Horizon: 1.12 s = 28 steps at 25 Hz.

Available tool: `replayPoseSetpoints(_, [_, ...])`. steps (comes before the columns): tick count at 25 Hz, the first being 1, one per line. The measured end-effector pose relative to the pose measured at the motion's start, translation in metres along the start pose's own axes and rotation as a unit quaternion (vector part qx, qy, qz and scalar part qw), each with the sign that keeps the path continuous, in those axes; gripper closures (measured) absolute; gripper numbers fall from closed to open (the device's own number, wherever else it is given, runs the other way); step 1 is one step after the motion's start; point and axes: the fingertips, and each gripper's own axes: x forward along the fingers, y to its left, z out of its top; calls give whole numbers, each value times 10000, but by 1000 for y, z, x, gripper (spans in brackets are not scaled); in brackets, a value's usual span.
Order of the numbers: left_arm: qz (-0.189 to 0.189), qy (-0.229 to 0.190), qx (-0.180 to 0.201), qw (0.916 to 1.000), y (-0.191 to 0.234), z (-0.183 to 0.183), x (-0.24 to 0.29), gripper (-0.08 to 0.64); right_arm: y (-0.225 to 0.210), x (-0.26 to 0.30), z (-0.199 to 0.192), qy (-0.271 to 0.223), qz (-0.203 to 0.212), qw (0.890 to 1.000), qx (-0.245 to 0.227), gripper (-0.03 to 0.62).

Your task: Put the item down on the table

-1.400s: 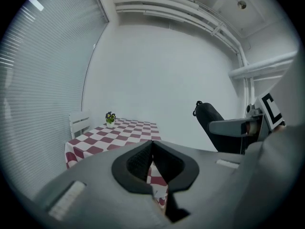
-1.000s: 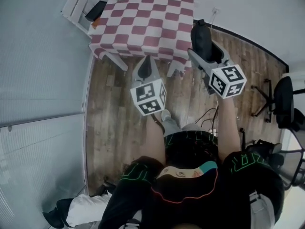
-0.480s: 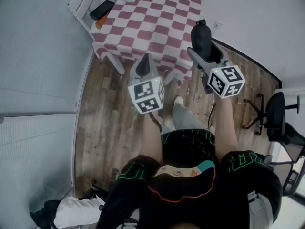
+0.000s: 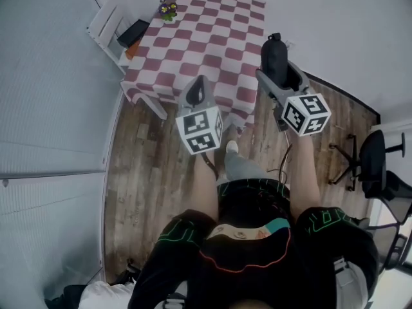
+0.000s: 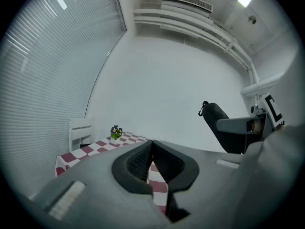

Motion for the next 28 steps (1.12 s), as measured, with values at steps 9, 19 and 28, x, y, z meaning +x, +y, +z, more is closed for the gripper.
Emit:
replayPoseSetpoints(9, [104, 359, 123, 9992, -1, -15, 61, 551, -45, 47, -22, 184, 116, 9994, 270, 221])
replayPoseSetpoints(19, [292, 833, 313, 9956, -2, -36, 125, 551, -95, 101, -54, 372, 304, 9958, 781, 221])
replayPoseSetpoints(28, [692, 1047, 432, 9912, 4, -37, 149, 551, -121, 149, -65, 292, 711, 9882, 1325, 221])
